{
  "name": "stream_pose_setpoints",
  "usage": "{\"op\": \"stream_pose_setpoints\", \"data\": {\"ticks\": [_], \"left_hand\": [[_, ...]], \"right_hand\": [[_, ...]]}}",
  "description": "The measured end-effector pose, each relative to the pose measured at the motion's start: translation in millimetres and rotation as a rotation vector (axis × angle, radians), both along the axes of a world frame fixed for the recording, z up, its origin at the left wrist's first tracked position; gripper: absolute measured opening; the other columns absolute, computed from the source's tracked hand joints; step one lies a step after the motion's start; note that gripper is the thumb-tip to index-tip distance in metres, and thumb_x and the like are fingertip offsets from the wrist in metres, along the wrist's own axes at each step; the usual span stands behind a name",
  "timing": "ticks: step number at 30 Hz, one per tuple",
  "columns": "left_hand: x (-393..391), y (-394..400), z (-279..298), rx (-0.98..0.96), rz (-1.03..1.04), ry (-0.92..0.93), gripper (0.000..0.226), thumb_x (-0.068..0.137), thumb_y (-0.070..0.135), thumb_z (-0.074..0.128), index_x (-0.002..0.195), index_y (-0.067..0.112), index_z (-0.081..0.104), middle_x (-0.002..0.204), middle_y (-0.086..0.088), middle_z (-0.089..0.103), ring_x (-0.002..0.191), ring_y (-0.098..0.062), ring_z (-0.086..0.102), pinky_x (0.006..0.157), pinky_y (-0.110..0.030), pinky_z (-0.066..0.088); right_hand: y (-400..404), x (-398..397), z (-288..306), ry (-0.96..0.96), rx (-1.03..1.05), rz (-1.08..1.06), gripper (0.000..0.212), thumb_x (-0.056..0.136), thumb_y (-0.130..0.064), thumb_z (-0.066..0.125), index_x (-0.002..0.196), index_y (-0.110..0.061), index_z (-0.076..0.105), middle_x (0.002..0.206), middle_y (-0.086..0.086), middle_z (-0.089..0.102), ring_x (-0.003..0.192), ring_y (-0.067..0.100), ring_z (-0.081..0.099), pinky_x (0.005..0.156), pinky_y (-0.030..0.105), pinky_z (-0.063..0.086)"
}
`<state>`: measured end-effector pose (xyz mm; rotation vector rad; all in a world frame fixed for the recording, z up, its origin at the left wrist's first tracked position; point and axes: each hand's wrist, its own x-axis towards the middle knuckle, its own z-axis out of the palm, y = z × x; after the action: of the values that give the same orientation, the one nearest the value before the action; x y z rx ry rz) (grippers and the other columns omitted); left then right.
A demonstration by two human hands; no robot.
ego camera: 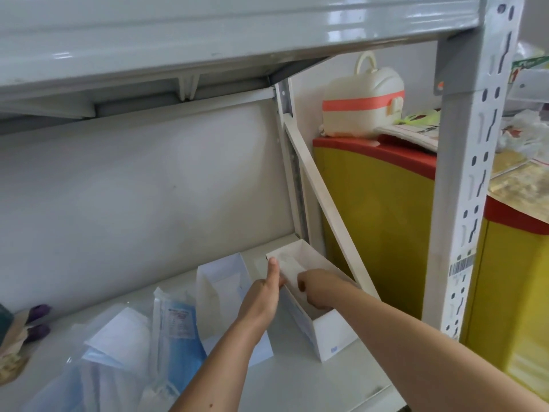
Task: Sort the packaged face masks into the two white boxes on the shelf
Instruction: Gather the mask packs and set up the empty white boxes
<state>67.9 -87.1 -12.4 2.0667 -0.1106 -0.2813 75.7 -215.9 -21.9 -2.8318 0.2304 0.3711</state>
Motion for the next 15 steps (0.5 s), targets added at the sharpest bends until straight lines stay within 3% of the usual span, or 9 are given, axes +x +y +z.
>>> {"op": "stream_pose_setpoints", "data": {"ticks": [5, 7, 12, 15], "left_hand": [[-3.7, 3.0, 13.2, -0.151, 0.011, 0.036, 0.073, 0.093, 0.061, 0.011, 0.136, 0.017, 0.051, 0.140, -0.001, 0.052, 0.133, -0.017, 0.043, 0.112, -0.039, 0.024], [-6.4, 6.7, 21.9, -0.239, 0.035, 0.026, 0.071, 0.094, 0.061, 0.011, 0.135, 0.019, 0.050, 0.140, -0.001, 0.052, 0.132, -0.017, 0.045, 0.111, -0.041, 0.025], [-15.3, 25.2, 57.4, -0.419, 0.139, -0.035, 0.071, 0.096, 0.056, 0.011, 0.140, 0.012, 0.045, 0.141, -0.008, 0.051, 0.132, -0.019, 0.046, 0.110, -0.034, 0.024], [-17.6, 51.7, 73.3, -0.487, 0.232, -0.079, 0.072, 0.096, 0.056, 0.012, 0.136, 0.010, 0.050, 0.136, -0.013, 0.056, 0.128, -0.022, 0.050, 0.100, -0.031, 0.031]], "right_hand": [[-9.1, -16.5, 39.2, -0.234, 0.261, -0.044, 0.043, 0.088, 0.002, 0.054, 0.126, -0.018, 0.050, 0.113, 0.009, 0.055, 0.093, 0.020, 0.053, 0.082, 0.025, 0.048], [-11.0, -19.7, 60.6, -0.297, 0.332, -0.070, 0.047, 0.087, 0.006, 0.053, 0.125, -0.020, 0.050, 0.106, 0.006, 0.050, 0.091, 0.021, 0.052, 0.076, 0.025, 0.047], [15.4, -20.0, 106.5, -0.458, 0.511, -0.087, 0.052, 0.084, 0.009, 0.053, 0.123, -0.025, 0.051, 0.112, 0.007, 0.051, 0.084, 0.020, 0.055, 0.066, 0.025, 0.052], [55.7, -18.8, 119.0, -0.511, 0.529, -0.039, 0.053, 0.083, 0.005, 0.052, 0.124, -0.028, 0.050, 0.114, 0.008, 0.054, 0.087, 0.024, 0.060, 0.075, 0.032, 0.059]]}}
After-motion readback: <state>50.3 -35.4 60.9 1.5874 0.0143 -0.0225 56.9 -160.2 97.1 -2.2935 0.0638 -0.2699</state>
